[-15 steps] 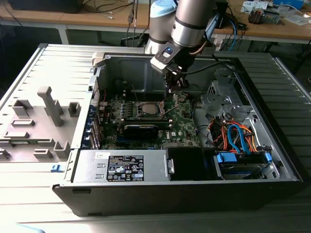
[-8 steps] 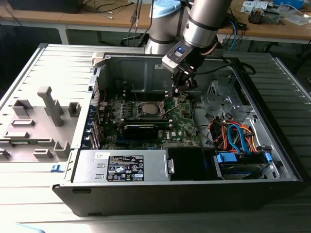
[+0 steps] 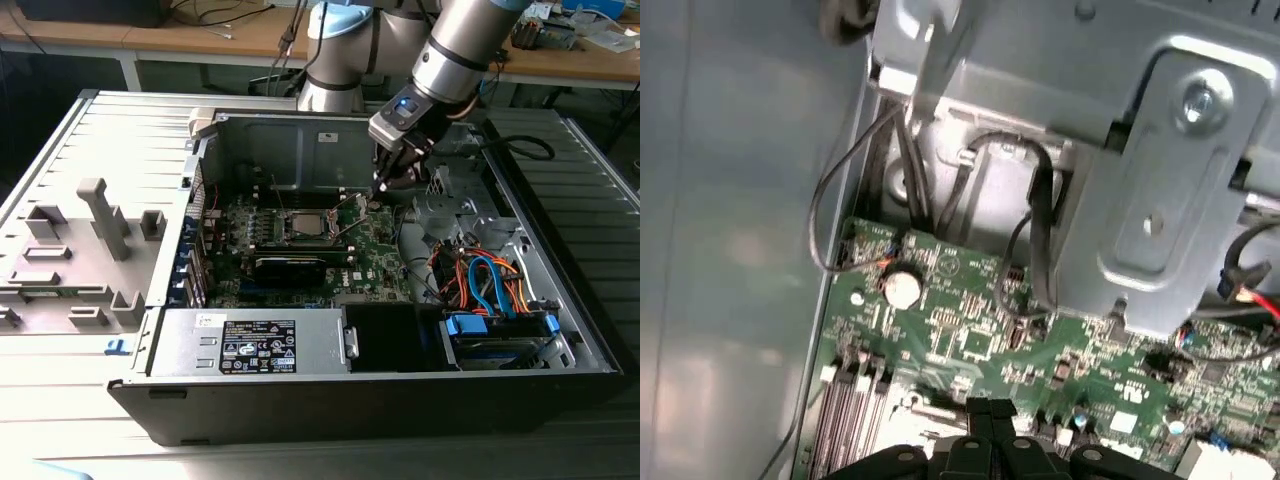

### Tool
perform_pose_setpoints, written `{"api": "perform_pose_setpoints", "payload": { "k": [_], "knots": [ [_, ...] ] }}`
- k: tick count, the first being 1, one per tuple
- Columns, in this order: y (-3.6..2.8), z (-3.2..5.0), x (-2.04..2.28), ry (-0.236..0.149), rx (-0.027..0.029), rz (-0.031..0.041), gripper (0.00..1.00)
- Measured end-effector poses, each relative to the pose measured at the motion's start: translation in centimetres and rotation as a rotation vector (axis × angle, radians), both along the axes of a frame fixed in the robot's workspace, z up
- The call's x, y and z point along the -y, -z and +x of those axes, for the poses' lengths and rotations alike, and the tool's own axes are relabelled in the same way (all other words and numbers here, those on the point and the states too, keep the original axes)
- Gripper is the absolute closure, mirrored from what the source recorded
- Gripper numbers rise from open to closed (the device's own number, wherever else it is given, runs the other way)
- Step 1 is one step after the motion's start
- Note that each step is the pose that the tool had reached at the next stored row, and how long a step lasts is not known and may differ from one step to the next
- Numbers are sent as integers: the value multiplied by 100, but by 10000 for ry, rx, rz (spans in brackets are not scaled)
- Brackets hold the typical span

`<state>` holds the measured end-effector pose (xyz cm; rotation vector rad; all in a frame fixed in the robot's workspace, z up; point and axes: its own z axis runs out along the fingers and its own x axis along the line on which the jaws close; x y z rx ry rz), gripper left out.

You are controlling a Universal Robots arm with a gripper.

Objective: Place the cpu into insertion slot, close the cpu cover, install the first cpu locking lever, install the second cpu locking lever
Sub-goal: 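Close the cpu cover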

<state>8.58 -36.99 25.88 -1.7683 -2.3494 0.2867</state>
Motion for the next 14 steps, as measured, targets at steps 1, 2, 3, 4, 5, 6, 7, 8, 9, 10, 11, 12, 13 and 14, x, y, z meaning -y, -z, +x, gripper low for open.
{"api": "perform_pose_setpoints", "payload": {
  "k": [1,2,3,4,5,6,7,8,9,10,11,12,13,14],
  "knots": [
    [18,20,0,-1,-21,-1,89],
    [35,38,0,-2,-38,-1,89],
    [60,62,0,0,-63,-1,89],
    [79,75,0,0,-80,0,89],
    [98,84,0,-1,-95,0,89],
    [116,86,0,-1,-108,0,89],
    [141,86,0,1,-117,-1,89],
    [153,86,-2,3,-119,-2,89],
    [164,80,-5,4,-120,-2,89],
    [166,38,-5,4,-116,-1,89],
    [166,12,-5,4,-109,-1,89],
    [166,-14,-6,3,-100,0,89],
    [167,-40,-5,5,-90,0,89],
    [166,-67,-5,6,-81,-1,89]
  ]
}}
